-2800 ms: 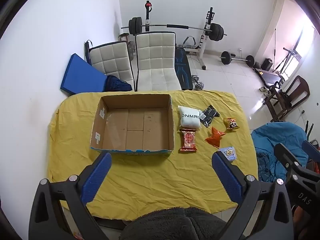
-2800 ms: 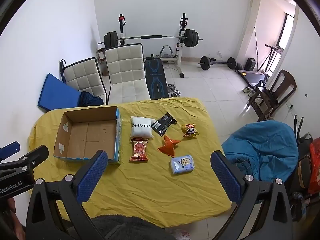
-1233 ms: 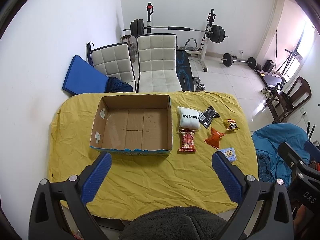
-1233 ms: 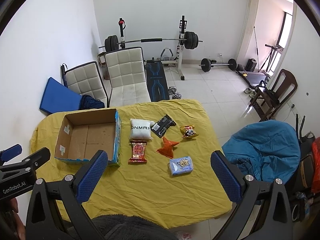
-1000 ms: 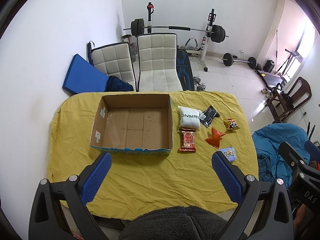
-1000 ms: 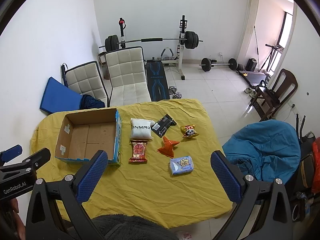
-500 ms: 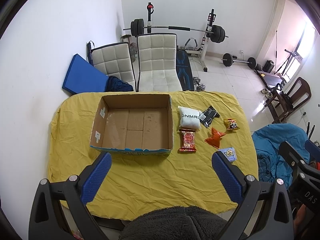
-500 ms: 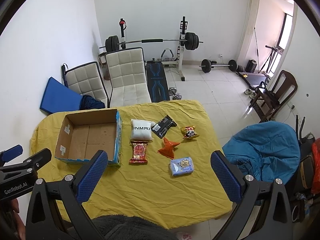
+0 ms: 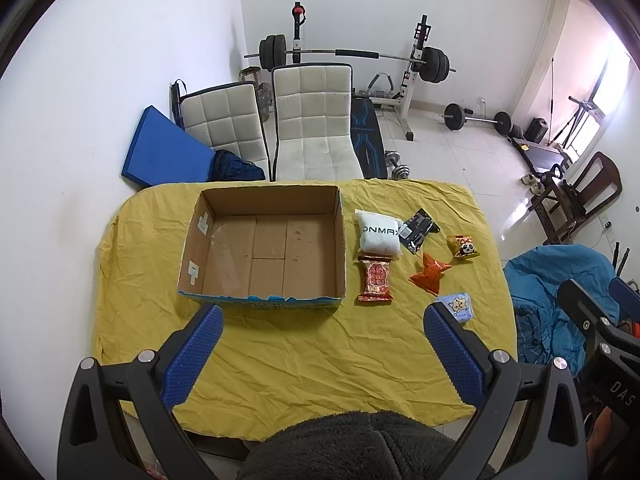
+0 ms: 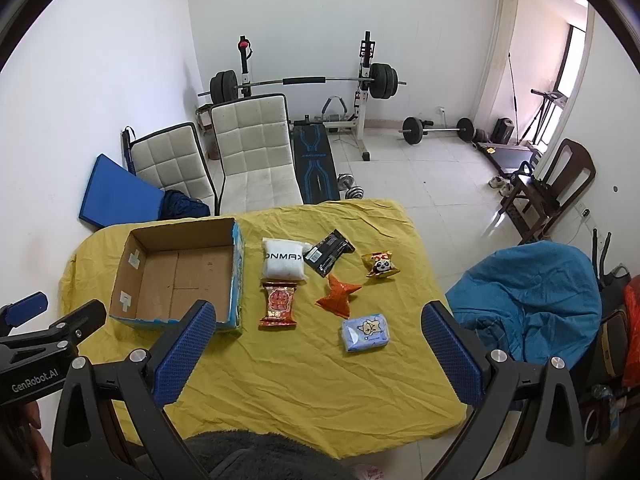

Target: Organize soft objects

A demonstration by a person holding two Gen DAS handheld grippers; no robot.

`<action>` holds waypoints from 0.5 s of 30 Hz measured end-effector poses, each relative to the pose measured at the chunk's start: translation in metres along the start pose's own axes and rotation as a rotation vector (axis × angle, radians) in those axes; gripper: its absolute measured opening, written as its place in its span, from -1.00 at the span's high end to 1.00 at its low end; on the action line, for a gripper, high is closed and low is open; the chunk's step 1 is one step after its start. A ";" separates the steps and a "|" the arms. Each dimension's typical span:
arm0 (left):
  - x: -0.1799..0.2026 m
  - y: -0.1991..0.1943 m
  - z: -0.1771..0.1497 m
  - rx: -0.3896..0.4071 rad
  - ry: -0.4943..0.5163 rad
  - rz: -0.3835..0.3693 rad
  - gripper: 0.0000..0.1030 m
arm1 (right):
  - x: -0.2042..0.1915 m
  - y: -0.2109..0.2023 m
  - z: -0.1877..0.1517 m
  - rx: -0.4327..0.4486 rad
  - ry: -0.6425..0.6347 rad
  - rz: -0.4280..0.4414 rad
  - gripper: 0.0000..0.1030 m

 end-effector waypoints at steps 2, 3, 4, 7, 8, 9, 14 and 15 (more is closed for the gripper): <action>0.001 0.001 0.000 -0.003 0.000 -0.003 -1.00 | 0.000 0.000 0.000 -0.002 0.002 0.003 -1.00; 0.001 0.001 -0.001 -0.003 0.002 -0.003 -1.00 | 0.000 0.000 0.000 -0.001 0.004 0.003 -1.00; 0.001 0.001 -0.001 -0.003 0.002 -0.002 -1.00 | 0.001 0.000 0.000 0.000 0.002 0.000 -1.00; 0.002 0.002 -0.001 -0.002 -0.001 -0.004 -1.00 | 0.003 0.002 -0.002 -0.001 0.007 0.002 -1.00; 0.001 0.002 -0.001 -0.003 0.000 -0.003 -1.00 | 0.003 0.003 -0.002 -0.001 0.006 0.000 -1.00; 0.001 0.002 -0.001 -0.003 0.000 -0.003 -1.00 | 0.003 0.003 -0.002 0.000 0.008 0.001 -1.00; 0.002 0.004 -0.002 -0.006 0.000 -0.008 -1.00 | 0.009 0.010 -0.005 -0.010 0.025 0.002 -1.00; 0.004 0.005 -0.002 -0.008 0.003 -0.008 -1.00 | 0.014 0.014 -0.007 -0.020 0.037 -0.001 -1.00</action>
Point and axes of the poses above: each gripper's, at about its wrist camera, not at the fingertips, and y roughly the way its jaws point, x to its right, z to its top, the point moved 10 cm from there along y, roughly the way its jaws point, and after that the axes turned 9 degrees about x, right-handed, at the moved point
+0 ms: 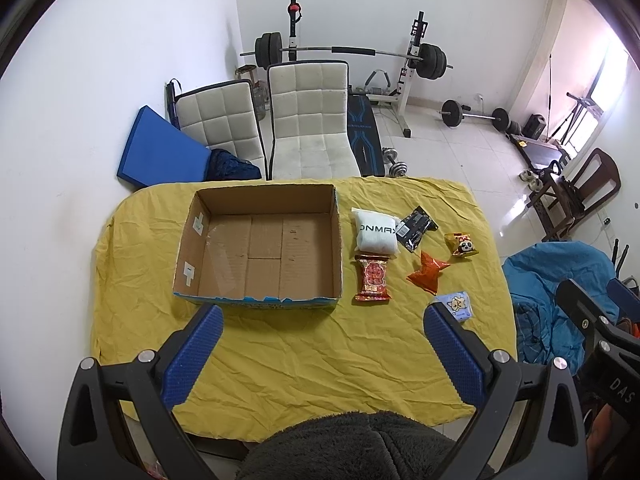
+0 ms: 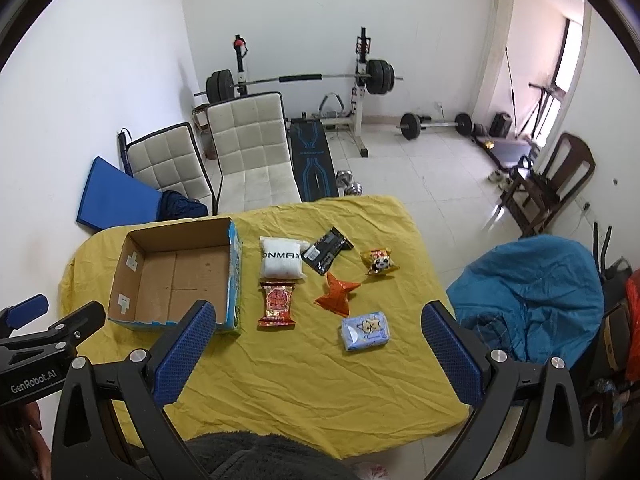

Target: Organize soft objects

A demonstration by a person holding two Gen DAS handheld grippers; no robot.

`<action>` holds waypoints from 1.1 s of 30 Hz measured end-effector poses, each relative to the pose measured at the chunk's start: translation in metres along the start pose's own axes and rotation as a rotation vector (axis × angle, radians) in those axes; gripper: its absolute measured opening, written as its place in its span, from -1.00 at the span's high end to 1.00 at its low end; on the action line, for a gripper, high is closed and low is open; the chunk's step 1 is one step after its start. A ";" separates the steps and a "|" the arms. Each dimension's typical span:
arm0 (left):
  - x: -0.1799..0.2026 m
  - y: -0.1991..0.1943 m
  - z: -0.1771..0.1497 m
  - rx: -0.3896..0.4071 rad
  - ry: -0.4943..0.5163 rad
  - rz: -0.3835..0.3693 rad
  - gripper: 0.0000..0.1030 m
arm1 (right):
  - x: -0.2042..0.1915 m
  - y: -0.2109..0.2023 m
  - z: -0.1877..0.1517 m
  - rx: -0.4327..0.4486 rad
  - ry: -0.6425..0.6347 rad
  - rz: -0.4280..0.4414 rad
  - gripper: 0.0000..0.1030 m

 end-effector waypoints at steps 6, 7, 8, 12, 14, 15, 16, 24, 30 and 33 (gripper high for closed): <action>0.019 0.038 0.008 -0.012 0.038 -0.015 -1.00 | 0.045 0.053 -0.016 -0.090 0.076 -0.050 -1.00; 0.023 0.048 0.009 -0.028 0.048 -0.011 -1.00 | 0.053 0.064 -0.020 -0.112 0.088 -0.055 -1.00; 0.029 0.059 0.010 -0.039 0.061 -0.018 -1.00 | 0.064 0.079 -0.025 -0.137 0.102 -0.062 -1.00; 0.054 0.116 0.011 -0.095 0.118 -0.014 -1.00 | 0.105 0.149 -0.054 -0.256 0.137 -0.113 -1.00; 0.065 0.151 0.006 -0.147 0.136 -0.003 -1.00 | 0.119 0.185 -0.071 -0.305 0.144 -0.122 -1.00; 0.070 0.169 0.004 -0.171 0.142 -0.003 -1.00 | 0.125 0.214 -0.085 -0.348 0.145 -0.116 -1.00; 0.073 0.189 -0.001 -0.210 0.148 0.007 -1.00 | 0.128 0.234 -0.096 -0.381 0.144 -0.112 -1.00; 0.099 0.303 -0.034 -0.388 0.141 0.011 -0.99 | 0.123 0.381 -0.158 -0.568 0.126 0.021 -1.00; 0.111 0.367 -0.034 -0.475 0.070 -0.001 -0.99 | 0.081 0.435 -0.166 -0.639 0.244 0.106 -0.96; 0.117 0.390 -0.028 -0.494 0.071 0.002 -0.99 | 0.064 0.454 -0.179 -0.691 0.316 0.130 -0.56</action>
Point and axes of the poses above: each gripper's, at about its wrist camera, not at the fingertips, and y roughly the way its jaws point, x to its right, z to its top, the point moved 10 cm from there along y, roughly the way its jaws point, and after that the axes turned 9 degrees about x, right-handed, at the moved point
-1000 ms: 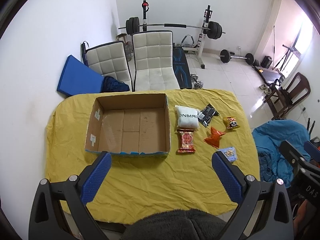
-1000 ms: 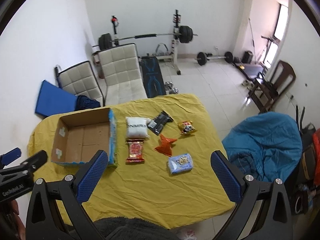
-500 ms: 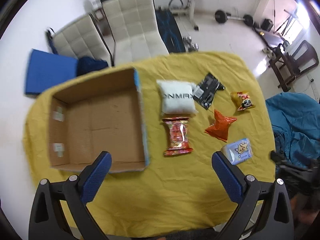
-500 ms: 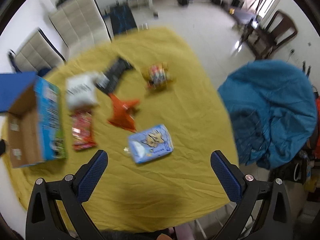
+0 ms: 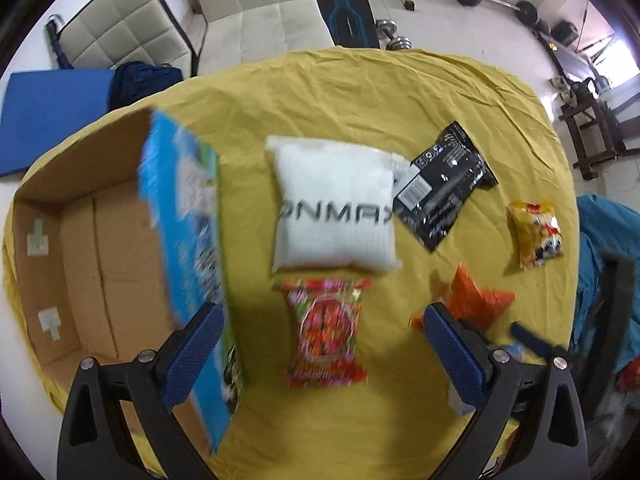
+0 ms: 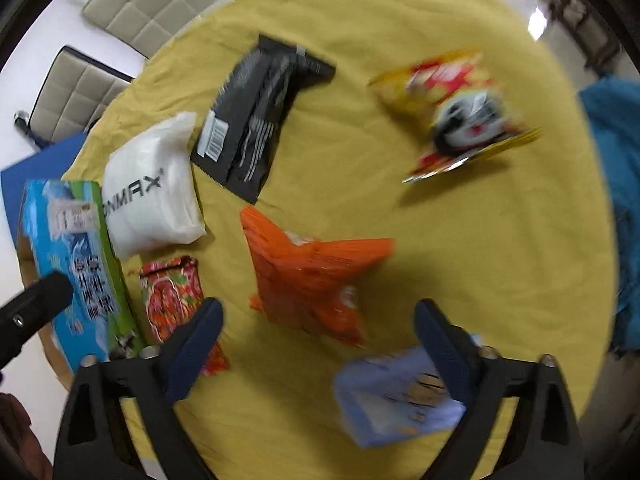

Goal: Organize soft objects
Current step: 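Grasp the white ONMAX pouch with the left tool while the right tool grasps the orange bag, then carry both bags into the box and open both tools to release them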

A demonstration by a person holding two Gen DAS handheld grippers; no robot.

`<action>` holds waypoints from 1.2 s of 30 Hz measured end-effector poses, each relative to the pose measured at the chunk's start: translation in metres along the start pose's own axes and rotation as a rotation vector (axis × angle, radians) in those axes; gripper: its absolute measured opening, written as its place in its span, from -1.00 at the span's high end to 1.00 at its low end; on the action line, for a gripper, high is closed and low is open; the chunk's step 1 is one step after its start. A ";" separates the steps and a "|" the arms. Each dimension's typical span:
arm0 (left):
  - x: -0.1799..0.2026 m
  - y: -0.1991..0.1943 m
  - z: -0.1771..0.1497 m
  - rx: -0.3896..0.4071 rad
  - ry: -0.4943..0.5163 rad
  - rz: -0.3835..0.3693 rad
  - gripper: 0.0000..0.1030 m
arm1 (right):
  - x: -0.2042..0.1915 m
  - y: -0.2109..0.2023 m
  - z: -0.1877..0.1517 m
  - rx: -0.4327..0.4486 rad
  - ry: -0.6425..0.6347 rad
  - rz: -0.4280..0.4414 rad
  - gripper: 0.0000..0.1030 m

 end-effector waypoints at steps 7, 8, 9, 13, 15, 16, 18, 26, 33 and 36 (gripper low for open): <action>0.015 0.045 0.033 -0.087 0.052 0.023 -1.00 | 0.001 0.024 0.000 -0.111 0.062 0.020 0.02; 0.014 0.052 0.035 -0.104 0.059 0.031 -1.00 | 0.003 0.021 0.003 -0.126 0.053 0.019 0.07; 0.013 0.060 0.038 -0.118 0.065 0.040 -1.00 | 0.007 0.019 0.007 -0.134 0.040 0.009 0.09; 0.010 0.094 0.041 -0.197 0.053 0.012 -0.94 | 0.010 0.010 0.030 -0.140 -0.016 -0.032 0.09; 0.008 0.107 0.043 -0.213 0.054 0.004 -0.58 | 0.005 0.010 0.040 -0.128 -0.037 -0.049 0.08; 0.007 0.110 0.044 -0.210 0.052 -0.001 -0.57 | 0.004 0.011 0.043 -0.124 -0.039 -0.055 0.07; 0.004 0.115 0.044 -0.203 0.038 -0.021 -0.53 | 0.002 0.017 0.044 -0.131 -0.026 -0.066 0.04; -0.006 0.096 0.037 -0.131 0.052 0.012 -0.41 | -0.018 0.035 0.030 -0.106 0.095 -0.067 0.21; -0.018 0.049 0.027 -0.006 0.040 -0.003 -0.40 | -0.042 0.002 0.026 -0.050 0.028 -0.061 0.30; -0.018 0.017 0.018 0.038 0.030 -0.022 -0.40 | -0.057 -0.025 0.027 -0.019 -0.011 -0.048 0.30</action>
Point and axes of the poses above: each gripper's, at about its wrist camera, not at the fingertips, and y roughly the way its jaws point, x to its right, z to its top, the point moved 10 cm from there along y, roughly the way its jaws point, and after that the axes turned 9 degrees about x, right-handed, at the moved point
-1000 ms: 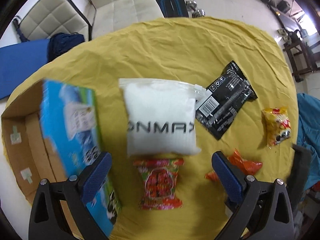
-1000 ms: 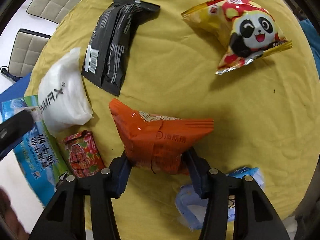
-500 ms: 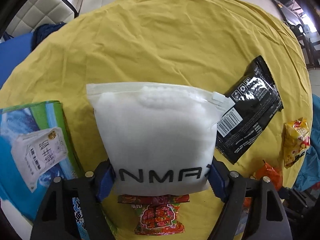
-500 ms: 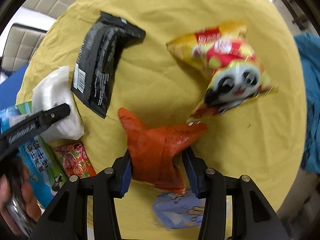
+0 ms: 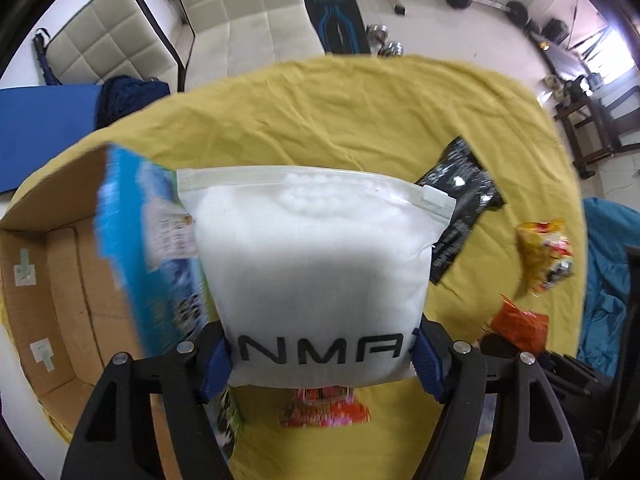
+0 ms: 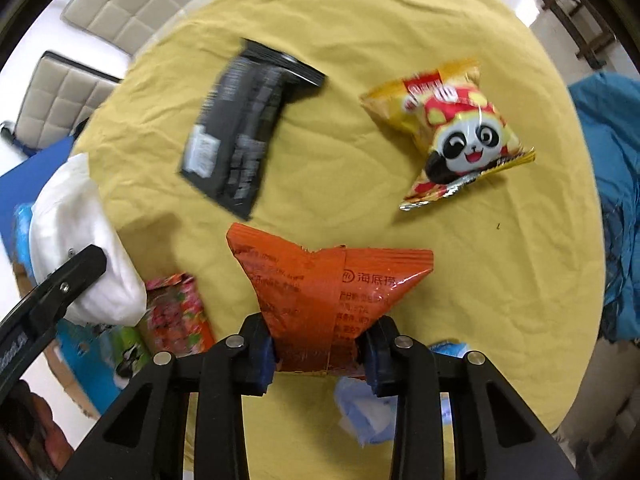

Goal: Organize soft objects
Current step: 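Carry both bags into the box and open both tools to release them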

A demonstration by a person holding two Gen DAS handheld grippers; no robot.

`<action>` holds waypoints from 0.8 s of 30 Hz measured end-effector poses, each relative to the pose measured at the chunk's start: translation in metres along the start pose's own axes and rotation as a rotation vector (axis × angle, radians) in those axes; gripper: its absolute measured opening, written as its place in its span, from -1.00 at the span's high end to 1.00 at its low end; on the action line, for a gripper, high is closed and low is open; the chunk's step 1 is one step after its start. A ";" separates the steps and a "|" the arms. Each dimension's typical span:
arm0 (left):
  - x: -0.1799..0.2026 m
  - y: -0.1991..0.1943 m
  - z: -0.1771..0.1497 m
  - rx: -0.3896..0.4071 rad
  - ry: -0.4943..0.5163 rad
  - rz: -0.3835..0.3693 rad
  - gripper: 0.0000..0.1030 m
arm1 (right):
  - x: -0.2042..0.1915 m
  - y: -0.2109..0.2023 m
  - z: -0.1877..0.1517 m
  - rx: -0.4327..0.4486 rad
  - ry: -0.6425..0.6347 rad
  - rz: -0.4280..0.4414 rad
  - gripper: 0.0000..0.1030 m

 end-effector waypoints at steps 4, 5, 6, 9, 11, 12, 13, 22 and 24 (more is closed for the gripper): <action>-0.013 -0.046 -0.004 0.068 -0.007 -0.032 -0.40 | -0.026 -0.043 -0.006 0.045 -0.058 0.032 0.31; -0.016 -0.059 -0.006 0.078 -0.009 -0.037 -0.40 | -0.037 -0.056 -0.007 0.055 -0.074 0.047 0.31; -0.026 -0.073 -0.009 0.093 -0.016 -0.044 -0.40 | -0.047 -0.067 -0.010 0.067 -0.093 0.061 0.31; -0.054 -0.096 -0.009 0.126 -0.036 -0.063 -0.40 | -0.087 -0.097 -0.021 0.109 -0.143 0.096 0.31; -0.075 -0.101 -0.011 0.137 -0.048 -0.063 -0.40 | -0.106 -0.110 -0.031 0.130 -0.165 0.124 0.31; -0.087 -0.108 -0.013 0.136 -0.053 -0.065 -0.40 | -0.123 -0.119 -0.035 0.138 -0.183 0.141 0.31; -0.105 -0.115 -0.014 0.139 -0.066 -0.066 -0.40 | -0.134 -0.122 -0.039 0.143 -0.196 0.151 0.31; -0.212 -0.106 -0.017 0.113 -0.182 -0.057 -0.41 | -0.269 -0.085 -0.055 0.134 -0.331 0.174 0.31; -0.232 -0.093 -0.014 0.093 -0.193 -0.067 -0.41 | -0.294 -0.065 -0.057 0.117 -0.354 0.173 0.31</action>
Point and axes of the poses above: each gripper's, at about its wrist camera, not at the fingertips, and y roughly the way its jaws point, x to its right, z to its top, the point moved 10 cm from there along y, roughly the way its jaws point, and after that the axes turned 9 degrees about x, right-handed, at the moved point
